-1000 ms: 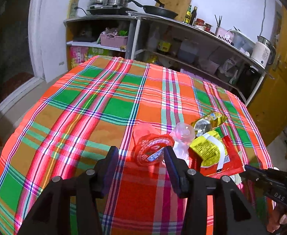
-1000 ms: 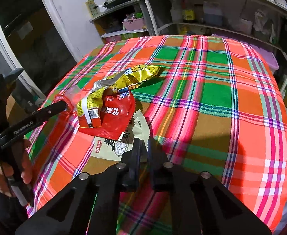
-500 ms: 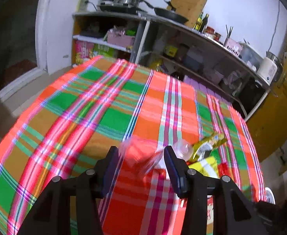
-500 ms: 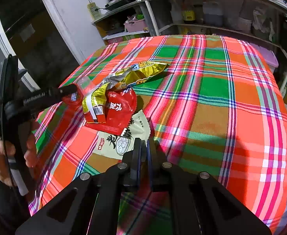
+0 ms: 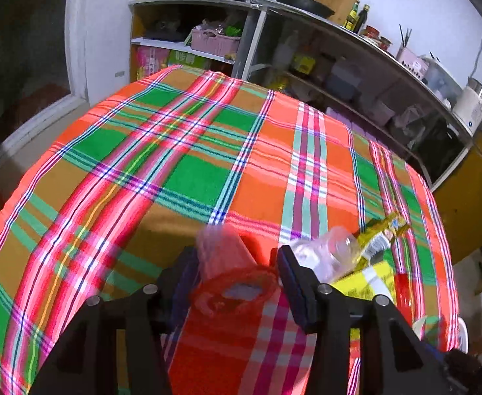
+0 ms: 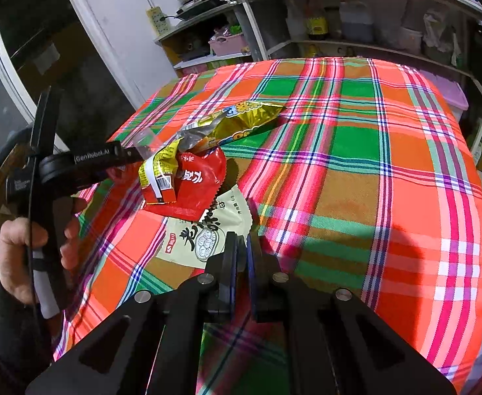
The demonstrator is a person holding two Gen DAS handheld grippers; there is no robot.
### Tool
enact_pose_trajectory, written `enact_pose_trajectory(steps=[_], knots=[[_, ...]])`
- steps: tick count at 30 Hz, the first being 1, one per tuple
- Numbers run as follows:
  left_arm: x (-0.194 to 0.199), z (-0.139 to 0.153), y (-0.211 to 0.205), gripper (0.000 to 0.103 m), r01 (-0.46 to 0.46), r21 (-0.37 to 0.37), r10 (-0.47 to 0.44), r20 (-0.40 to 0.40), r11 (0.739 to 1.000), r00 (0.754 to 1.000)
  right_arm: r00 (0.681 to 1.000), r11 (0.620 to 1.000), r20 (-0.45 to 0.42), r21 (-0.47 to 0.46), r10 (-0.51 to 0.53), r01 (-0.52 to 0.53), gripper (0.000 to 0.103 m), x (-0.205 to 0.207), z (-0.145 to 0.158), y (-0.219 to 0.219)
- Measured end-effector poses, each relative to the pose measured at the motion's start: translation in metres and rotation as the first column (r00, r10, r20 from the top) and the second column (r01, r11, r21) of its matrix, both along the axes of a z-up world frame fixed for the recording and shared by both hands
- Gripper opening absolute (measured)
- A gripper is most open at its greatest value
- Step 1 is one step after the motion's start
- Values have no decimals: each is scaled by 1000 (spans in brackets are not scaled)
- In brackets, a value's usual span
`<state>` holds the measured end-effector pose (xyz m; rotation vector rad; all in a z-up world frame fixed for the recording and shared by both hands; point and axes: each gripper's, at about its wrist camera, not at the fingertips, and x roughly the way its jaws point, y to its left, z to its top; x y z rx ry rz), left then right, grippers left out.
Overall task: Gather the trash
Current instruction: 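Grasp the red-lidded clear cup with the left tool while the right tool grasps the white printed packet, then carry the cup and white packet over the bin and open both tools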
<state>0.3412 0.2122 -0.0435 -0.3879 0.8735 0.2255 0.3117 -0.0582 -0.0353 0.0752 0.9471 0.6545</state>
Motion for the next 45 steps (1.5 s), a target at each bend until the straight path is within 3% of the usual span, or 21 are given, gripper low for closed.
enact_pose_trajectory(steps=[8, 19, 33, 45], knots=[[-30, 7, -9, 43, 54, -22, -53, 38, 998, 998, 1000, 999, 3, 17, -31, 31, 5, -8, 5, -12], [-88, 33, -63, 43, 188, 51, -193, 118, 981, 974, 995, 994, 25, 47, -96, 95, 2, -37, 20, -43], [-137, 77, -147, 43, 352, 139, -374, 204, 926, 905, 980, 983, 104, 85, -171, 163, 1, -84, 60, -90], [-148, 89, -210, 43, 462, 166, -489, 219, 871, 844, 959, 965, 137, 115, -249, 234, 0, -108, 74, -146]])
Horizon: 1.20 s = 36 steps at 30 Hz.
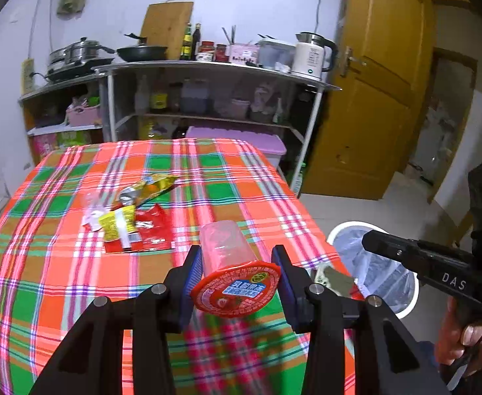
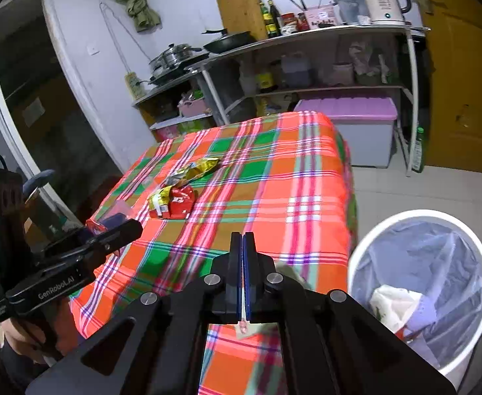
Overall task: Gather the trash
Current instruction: 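Carry the cup and white packet over the bin and open both tools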
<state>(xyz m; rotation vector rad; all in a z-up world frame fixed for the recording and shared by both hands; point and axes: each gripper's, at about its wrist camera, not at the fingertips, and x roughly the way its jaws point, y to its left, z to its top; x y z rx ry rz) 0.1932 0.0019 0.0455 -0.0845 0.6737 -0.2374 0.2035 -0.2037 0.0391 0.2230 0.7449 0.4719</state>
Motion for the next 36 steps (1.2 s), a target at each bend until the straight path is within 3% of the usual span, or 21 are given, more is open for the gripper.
enact_pose_trajectory(steps=[5, 6, 7, 9, 18, 23, 24, 25, 27, 36], knots=[[0, -2, -7, 43, 10, -1, -10, -5, 1000, 1000, 1000, 999, -21, -32, 7, -8, 5, -2, -12, -13], [0, -3, -8, 43, 12, -5, -12, -8, 1000, 1000, 999, 999, -29, -47, 14, -16, 24, -3, -17, -13], [0, -4, -8, 43, 14, -6, -14, -12, 1000, 1000, 999, 998, -39, -62, 27, -30, 52, -2, -23, -12], [0, -6, -9, 43, 16, -5, -17, -18, 1000, 1000, 997, 996, -45, -75, 55, -58, 64, -2, -34, -10], [2, -17, -5, 43, 16, -2, -16, -50, 1000, 999, 986, 980, -105, -137, 132, -146, 64, 17, -68, 5], [4, -20, -3, 43, 15, 2, -14, -54, 1000, 998, 985, 973, -125, -179, 123, -144, 63, 18, -76, 13], [4, -20, -3, 43, 16, 2, -16, -55, 1000, 998, 986, 973, -123, -188, 113, -135, 51, 18, -77, 14], [5, -22, -3, 43, 19, 2, -19, -58, 1000, 998, 987, 972, -124, -200, 101, -124, 30, 18, -77, 13], [5, -23, -5, 43, 24, 2, -24, -60, 1000, 998, 988, 974, -133, -200, 78, -104, 11, 19, -77, 11], [5, -26, -9, 43, 30, 1, -29, -66, 1000, 997, 993, 986, -93, -144, 69, -82, 2, 4, -63, 4]])
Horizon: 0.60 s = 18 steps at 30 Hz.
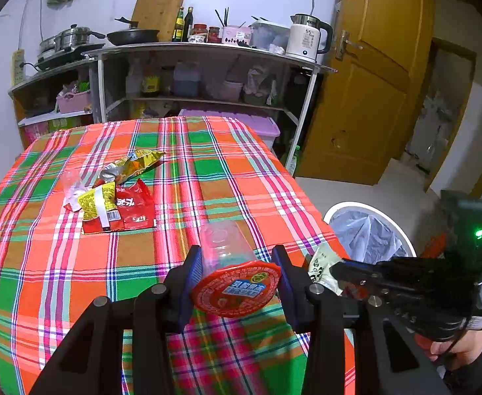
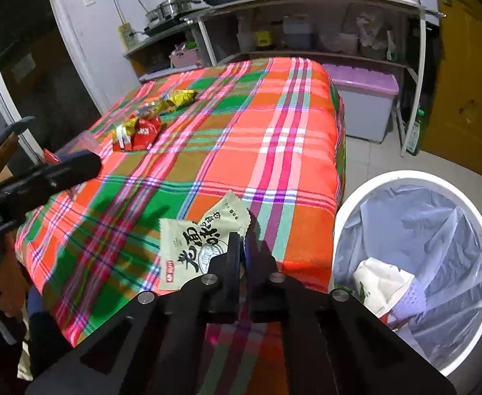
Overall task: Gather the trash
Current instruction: 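Carry the cup and white packet over the bin and open both tools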
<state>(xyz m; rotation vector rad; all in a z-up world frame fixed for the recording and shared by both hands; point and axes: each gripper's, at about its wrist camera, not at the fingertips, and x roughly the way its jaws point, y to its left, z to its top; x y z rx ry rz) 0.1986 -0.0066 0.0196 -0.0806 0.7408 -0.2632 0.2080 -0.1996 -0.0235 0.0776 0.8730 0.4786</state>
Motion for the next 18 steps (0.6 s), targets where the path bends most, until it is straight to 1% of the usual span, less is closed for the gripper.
enact_pose_trajectory(steps=[10, 18], knots=[[1, 7, -17, 43, 33, 5, -33, 24, 999, 999, 996, 998, 74, 38, -56, 54, 0, -13, 30, -19], [9, 10, -52, 43, 101, 8, -101, 40, 995, 994, 986, 991, 111, 60, -124, 118, 0, -21, 46, -51]])
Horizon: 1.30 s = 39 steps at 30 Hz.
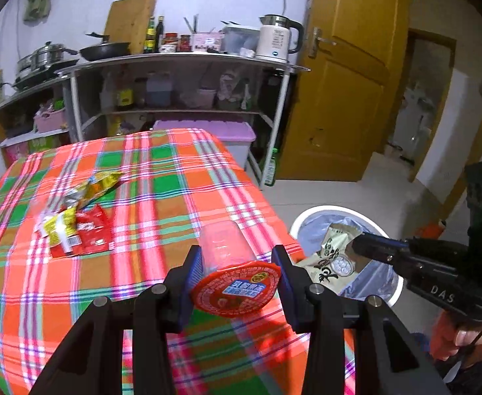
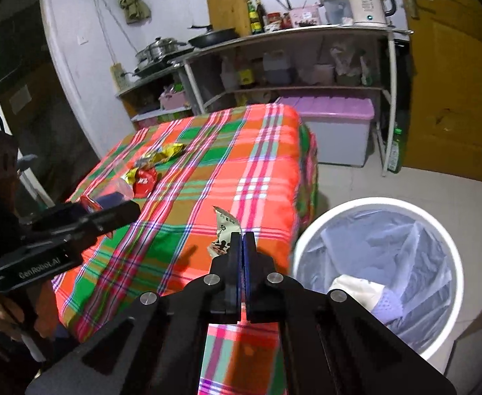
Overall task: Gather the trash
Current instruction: 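Carry the cup and white packet over the bin and open both tools, then move both open tools back over the table toward the wrappers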
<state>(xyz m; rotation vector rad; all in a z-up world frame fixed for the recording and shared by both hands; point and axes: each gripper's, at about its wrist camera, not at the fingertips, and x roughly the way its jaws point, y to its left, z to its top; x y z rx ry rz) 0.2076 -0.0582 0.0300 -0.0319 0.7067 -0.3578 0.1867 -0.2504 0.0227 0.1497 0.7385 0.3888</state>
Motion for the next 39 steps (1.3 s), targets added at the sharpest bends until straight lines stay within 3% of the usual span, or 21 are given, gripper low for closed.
enact_pose_trajectory(steps=[8, 20, 29, 31, 37, 39], knots=[[12, -5, -56, 43, 110, 6, -110, 1, 994, 994, 994, 994, 13, 10, -110, 109, 0, -8, 5, -49], [29, -43, -131, 43, 246, 12, -244, -79, 969, 966, 972, 973, -55, 17, -228, 229, 0, -9, -25, -110], [45, -66, -161, 44, 279, -3, -276, -145, 960, 950, 959, 968, -146, 19, -244, 250, 1, -1, -58, -132], [47, -68, -163, 51, 276, -11, -275, -150, 961, 950, 955, 967, -158, 9, -252, 256, 2, 0, -62, -134], [48, -66, -158, 56, 262, -30, -264, -138, 965, 955, 949, 960, -152, 11, -275, 280, 23, -4, -64, -141], [46, -62, -155, 56, 255, -29, -257, -125, 966, 958, 950, 959, -144, 14, -278, 283, 23, -5, -60, -140]])
